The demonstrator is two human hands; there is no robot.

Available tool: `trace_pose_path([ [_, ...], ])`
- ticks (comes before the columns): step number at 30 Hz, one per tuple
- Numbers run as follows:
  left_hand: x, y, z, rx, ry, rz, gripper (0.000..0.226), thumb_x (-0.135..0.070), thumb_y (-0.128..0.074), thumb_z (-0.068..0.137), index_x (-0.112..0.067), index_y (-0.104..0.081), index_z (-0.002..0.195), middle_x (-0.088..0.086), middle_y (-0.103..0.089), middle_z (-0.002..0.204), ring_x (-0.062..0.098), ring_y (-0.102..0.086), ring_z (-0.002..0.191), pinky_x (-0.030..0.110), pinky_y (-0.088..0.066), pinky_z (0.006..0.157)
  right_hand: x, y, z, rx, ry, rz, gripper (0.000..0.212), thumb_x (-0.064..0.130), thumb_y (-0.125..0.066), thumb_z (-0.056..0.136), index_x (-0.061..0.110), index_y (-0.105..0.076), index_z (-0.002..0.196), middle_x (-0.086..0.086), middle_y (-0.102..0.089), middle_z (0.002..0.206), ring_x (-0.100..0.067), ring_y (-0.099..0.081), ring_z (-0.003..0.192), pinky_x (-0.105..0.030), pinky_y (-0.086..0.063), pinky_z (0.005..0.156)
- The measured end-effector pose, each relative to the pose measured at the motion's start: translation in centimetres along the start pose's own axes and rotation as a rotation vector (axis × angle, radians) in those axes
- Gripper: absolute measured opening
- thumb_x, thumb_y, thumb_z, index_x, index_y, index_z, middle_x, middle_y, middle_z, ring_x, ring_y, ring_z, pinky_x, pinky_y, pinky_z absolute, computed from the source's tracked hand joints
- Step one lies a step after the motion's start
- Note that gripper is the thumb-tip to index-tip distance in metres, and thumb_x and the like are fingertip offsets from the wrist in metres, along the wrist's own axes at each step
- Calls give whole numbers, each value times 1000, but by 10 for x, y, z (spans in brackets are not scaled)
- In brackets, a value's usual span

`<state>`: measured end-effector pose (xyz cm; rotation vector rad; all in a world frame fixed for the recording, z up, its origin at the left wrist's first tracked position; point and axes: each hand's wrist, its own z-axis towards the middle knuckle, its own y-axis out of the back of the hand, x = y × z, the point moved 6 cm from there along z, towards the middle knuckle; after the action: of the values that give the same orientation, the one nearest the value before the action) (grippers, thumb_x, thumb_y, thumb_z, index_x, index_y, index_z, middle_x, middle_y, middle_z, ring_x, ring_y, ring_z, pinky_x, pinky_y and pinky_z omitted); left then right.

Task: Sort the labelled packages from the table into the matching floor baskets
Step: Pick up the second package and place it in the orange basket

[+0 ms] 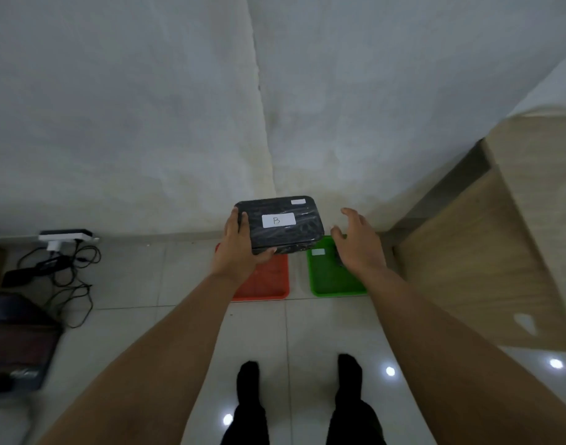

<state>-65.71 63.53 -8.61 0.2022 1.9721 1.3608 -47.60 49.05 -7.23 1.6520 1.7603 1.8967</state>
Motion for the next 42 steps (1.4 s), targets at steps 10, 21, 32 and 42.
trace_pose_path([
  [10,107,-24,-26,166,-1,-30,100,-50,-63,76,-6,-4,145,7,2,157,22,-4,144,35,-18,114,18,-125,-34,-15,-124,24,45,30,-46,92,15,-39,134,-10,-49,139,-28,-48,123,-40,-38,100],
  [21,192,-143,-18,280,84,-74,97,-48,-61,79,-7,-3,145,7,3,157,23,-4,144,37,-17,114,-36,-244,-9,60,-137,-20,36,25,-46,92,13,-45,127,-10,-55,128,-27,-53,111,-34,-41,86],
  [32,335,-361,95,260,21,26,102,-53,-61,76,-13,2,145,3,6,157,26,-6,144,44,-25,112,-193,-448,129,-17,-269,143,40,30,-45,92,20,-43,130,-8,-53,135,-26,-51,120,-39,-40,96],
  [42,401,-503,172,133,-23,-47,101,-51,-62,76,-11,1,145,7,9,156,25,2,144,40,-20,113,-276,-565,212,31,-32,-159,43,14,-41,91,16,-38,134,-9,-37,145,-30,-41,128,-50,-38,105],
])
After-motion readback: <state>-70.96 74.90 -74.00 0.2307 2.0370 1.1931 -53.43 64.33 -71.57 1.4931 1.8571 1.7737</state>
